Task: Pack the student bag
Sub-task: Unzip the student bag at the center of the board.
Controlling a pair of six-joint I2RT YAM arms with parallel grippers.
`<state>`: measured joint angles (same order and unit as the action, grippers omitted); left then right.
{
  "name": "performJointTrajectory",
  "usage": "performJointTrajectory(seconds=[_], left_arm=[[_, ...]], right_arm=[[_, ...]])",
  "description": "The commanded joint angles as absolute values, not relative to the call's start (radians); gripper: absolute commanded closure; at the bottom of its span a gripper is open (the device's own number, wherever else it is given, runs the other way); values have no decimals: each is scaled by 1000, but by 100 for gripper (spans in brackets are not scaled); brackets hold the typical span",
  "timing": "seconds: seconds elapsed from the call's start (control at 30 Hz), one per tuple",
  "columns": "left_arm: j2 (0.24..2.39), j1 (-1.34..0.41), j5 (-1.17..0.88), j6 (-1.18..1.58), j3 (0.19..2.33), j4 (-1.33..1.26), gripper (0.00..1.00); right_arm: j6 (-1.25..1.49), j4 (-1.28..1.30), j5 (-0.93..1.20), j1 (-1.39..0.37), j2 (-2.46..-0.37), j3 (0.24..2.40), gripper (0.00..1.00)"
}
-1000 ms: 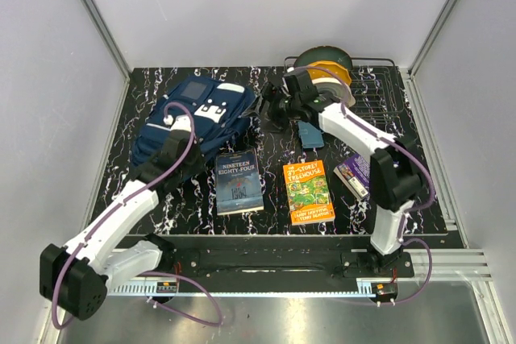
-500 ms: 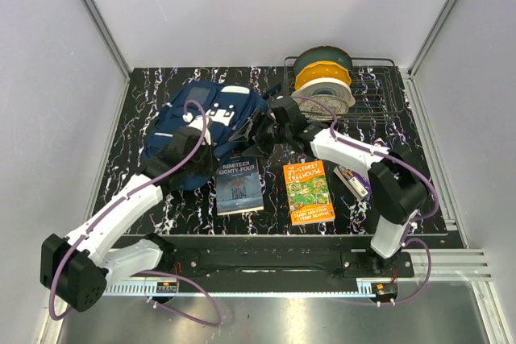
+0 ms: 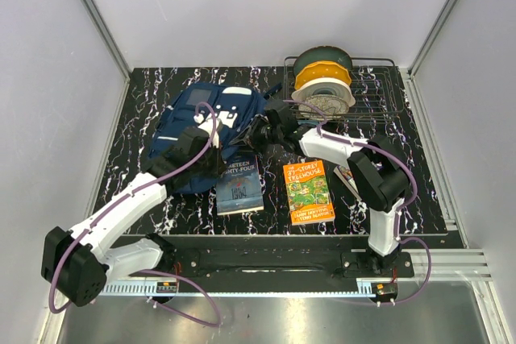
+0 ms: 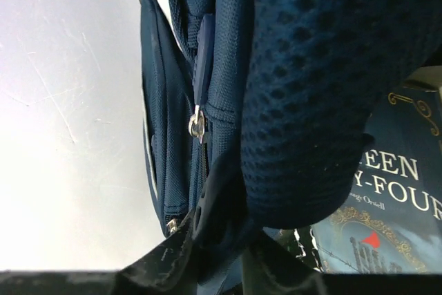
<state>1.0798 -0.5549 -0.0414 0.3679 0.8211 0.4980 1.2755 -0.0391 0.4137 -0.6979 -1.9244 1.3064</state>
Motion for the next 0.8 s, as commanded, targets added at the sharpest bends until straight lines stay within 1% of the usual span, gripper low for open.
performJointTrajectory(seconds=[0.0,0.07,0.1,0.13,0.23,0.27,0.47,0.57,0.77], left_arm=[[1065,-575,-86,353,850,385,100],[1065,-575,-69,357,841,391,100],[1063,-574,-64,359,836,394,100],[1062,-575,-57,360,833,405,100],[1063,-574,-3,379,825,451,100],[1065,-574,42,385,822,462,100],[1051,-574,181,417,805,584,100],[1035,-574,222,448,786,633,100],[1023,-555,275,524,765,730,100]], right_arm=[[1256,-95,429,-706,-1927,1361,77],[1237,-84,425,-706,-1921,1361,88],[1227,-74,420,-704,-1913,1361,97],[1218,-63,413,-704,-1907,1361,100],[1161,-5,373,-687,-1887,1361,100],[1137,26,368,-675,-1884,1361,100],[1011,142,400,-557,-1882,1434,100],[951,202,420,-526,-1911,1514,100],[862,336,443,-500,-2045,1738,100]])
